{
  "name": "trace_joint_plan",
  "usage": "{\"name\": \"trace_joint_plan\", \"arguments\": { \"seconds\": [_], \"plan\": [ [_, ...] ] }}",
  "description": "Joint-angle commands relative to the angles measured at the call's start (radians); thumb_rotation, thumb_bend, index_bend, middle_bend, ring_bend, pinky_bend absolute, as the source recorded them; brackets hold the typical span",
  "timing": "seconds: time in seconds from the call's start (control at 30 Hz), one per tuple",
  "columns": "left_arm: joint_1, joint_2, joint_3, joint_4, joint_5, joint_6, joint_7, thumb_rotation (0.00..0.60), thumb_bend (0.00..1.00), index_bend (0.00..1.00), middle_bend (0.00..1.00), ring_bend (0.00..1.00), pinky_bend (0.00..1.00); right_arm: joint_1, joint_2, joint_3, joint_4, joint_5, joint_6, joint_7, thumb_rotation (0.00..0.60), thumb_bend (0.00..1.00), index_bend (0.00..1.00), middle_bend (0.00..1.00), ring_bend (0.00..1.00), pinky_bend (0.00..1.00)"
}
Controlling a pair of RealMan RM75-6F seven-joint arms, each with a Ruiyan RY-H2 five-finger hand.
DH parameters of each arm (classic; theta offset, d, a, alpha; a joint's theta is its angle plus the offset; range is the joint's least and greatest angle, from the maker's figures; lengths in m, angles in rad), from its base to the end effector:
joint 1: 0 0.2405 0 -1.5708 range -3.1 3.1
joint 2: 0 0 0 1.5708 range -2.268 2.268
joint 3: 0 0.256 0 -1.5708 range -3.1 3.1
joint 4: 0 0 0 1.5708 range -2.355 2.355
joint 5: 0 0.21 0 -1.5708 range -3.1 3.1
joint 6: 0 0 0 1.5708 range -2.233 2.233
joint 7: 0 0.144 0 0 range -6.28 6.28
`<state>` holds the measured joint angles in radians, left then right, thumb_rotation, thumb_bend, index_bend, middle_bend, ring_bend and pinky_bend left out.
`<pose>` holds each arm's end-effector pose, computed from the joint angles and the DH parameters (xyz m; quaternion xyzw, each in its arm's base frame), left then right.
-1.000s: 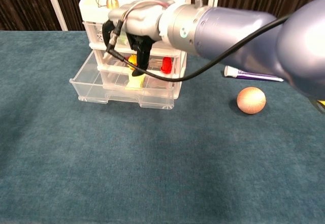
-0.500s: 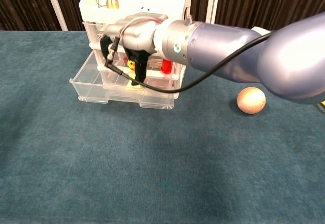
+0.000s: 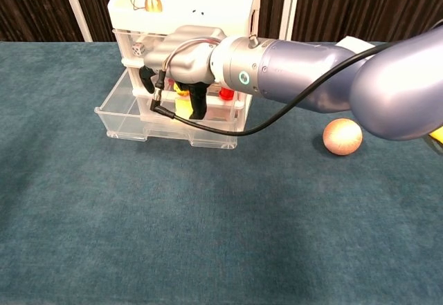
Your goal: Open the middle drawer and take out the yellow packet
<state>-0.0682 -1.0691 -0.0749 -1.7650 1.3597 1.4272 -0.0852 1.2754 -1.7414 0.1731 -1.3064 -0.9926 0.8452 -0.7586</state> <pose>-0.3060 0.1776 0.1626 -0.5178 -0.4866 -0.4061 0.5747 0.0313 -0.3679 -0.0822 0.8656 -0.0697 0.3388 0.3621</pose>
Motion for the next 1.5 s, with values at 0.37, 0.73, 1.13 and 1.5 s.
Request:
{"name": "trace_joint_plan", "arguments": {
  "seconds": [0.37, 0.73, 1.13, 1.5],
  "plan": [
    [-0.001, 0.005, 0.002, -0.004, -0.004, -0.008, 0.002, 0.600, 0.51, 0.02, 0.00, 0.00, 0.00, 0.017, -0.019, -0.029, 0.048, -0.050, 0.030, -0.134, 0.600, 0.25, 0.31, 1.00, 1.00, 1.00],
    [-0.003, 0.008, 0.003, -0.010, -0.011, -0.015, 0.005, 0.600, 0.51, 0.02, 0.00, 0.00, 0.00, 0.029, -0.003, -0.033, 0.039, -0.065, -0.053, -0.103, 0.600, 0.26, 0.36, 1.00, 1.00, 1.00],
    [-0.003, 0.012, 0.004, -0.014, -0.013, -0.019, 0.003, 0.600, 0.51, 0.02, 0.00, 0.00, 0.00, 0.043, -0.012, -0.037, 0.069, -0.083, -0.070, -0.113, 0.600, 0.29, 0.38, 1.00, 1.00, 1.00],
    [-0.004, 0.016, 0.005, -0.019, -0.016, -0.024, 0.000, 0.600, 0.51, 0.02, 0.00, 0.00, 0.00, 0.054, -0.021, -0.033, 0.078, -0.050, -0.093, -0.141, 0.600, 0.40, 0.41, 1.00, 1.00, 1.00]
  ]
}}
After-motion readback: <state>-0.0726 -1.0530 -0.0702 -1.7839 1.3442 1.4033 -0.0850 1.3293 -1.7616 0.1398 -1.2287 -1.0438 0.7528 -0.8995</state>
